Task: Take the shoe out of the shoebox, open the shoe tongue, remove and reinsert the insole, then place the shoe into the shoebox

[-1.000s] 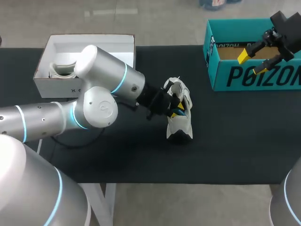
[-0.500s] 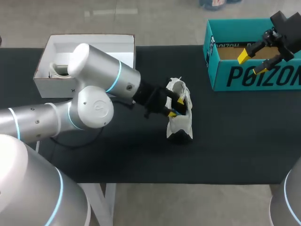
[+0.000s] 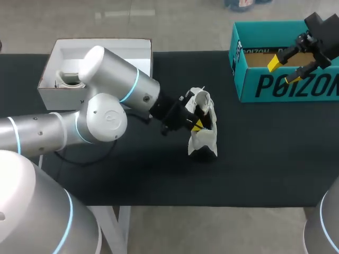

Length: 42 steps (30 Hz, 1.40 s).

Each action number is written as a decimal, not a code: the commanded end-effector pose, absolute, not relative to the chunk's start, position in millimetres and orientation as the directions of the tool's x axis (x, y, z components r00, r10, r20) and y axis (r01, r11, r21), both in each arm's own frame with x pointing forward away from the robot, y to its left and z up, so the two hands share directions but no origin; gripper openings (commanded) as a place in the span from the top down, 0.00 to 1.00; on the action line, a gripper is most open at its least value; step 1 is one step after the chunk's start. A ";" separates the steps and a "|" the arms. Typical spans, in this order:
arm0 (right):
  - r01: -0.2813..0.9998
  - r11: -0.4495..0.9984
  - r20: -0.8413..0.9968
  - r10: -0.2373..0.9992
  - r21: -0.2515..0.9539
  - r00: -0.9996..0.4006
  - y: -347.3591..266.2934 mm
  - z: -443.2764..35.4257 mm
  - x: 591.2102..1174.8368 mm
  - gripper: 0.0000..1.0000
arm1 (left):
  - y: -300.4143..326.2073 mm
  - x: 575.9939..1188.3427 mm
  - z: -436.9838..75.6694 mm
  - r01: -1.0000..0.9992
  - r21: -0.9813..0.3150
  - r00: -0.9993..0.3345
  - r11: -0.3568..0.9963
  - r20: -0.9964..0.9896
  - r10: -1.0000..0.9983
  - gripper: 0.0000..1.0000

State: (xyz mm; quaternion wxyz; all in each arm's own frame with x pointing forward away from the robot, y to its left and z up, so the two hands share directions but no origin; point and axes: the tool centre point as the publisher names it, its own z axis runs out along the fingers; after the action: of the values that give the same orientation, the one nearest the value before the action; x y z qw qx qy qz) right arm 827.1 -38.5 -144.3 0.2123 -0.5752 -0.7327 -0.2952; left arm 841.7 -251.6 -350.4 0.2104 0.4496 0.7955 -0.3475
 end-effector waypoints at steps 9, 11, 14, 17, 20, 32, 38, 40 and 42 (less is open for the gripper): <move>0.968 0.165 0.650 0.719 0.187 -0.248 -38.3 -144.7 827.8 0.00 | -262.6 843.8 -358.8 0.847 -0.399 -0.532 0.352 -0.614 0.583 0.70; 0.968 0.165 0.650 0.719 0.187 -0.248 -38.3 -144.7 827.8 0.00 | -262.7 844.3 -357.7 0.841 -0.413 -0.540 0.349 -0.610 0.580 0.71; 0.968 0.165 0.650 0.719 0.187 -0.248 -38.3 -144.7 827.8 0.00 | -263.9 845.1 -358.5 0.841 -0.411 -0.540 0.351 -0.610 0.580 0.68; 0.968 0.165 0.650 0.719 0.187 -0.248 -38.3 -144.7 827.8 0.00 | -262.2 843.6 -354.8 0.847 -0.398 -0.531 0.352 -0.616 0.582 0.61; 0.968 0.165 0.650 0.719 0.187 -0.248 -38.3 -144.7 827.8 0.00 | -255.8 845.4 -346.3 0.851 -0.382 -0.526 0.361 -0.627 0.575 0.58; 0.968 0.165 0.650 0.719 0.187 -0.248 -38.3 -144.7 827.8 0.00 | -242.0 856.1 -324.0 0.856 -0.355 -0.514 0.374 -0.647 0.563 0.79; 0.968 0.165 0.650 0.719 0.187 -0.248 -38.3 -144.7 827.8 0.00 | -250.9 849.7 -337.8 0.867 -0.354 -0.499 0.352 -0.613 0.613 1.00; 0.968 0.165 0.650 0.719 0.187 -0.248 -38.3 -144.7 827.8 0.00 | -253.1 849.4 -340.6 0.868 -0.356 -0.497 0.347 -0.603 0.624 1.00; 0.968 0.165 0.650 0.719 0.187 -0.248 -38.3 -144.7 827.8 0.00 | -254.8 849.5 -342.7 0.870 -0.351 -0.492 0.345 -0.590 0.641 1.00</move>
State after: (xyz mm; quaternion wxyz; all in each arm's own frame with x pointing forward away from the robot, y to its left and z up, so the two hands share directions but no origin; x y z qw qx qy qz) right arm 827.2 -38.5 -144.3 0.2123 -0.5752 -0.7327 -0.2952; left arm 843.3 -247.1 -340.6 0.1855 0.4672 0.7985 -0.3313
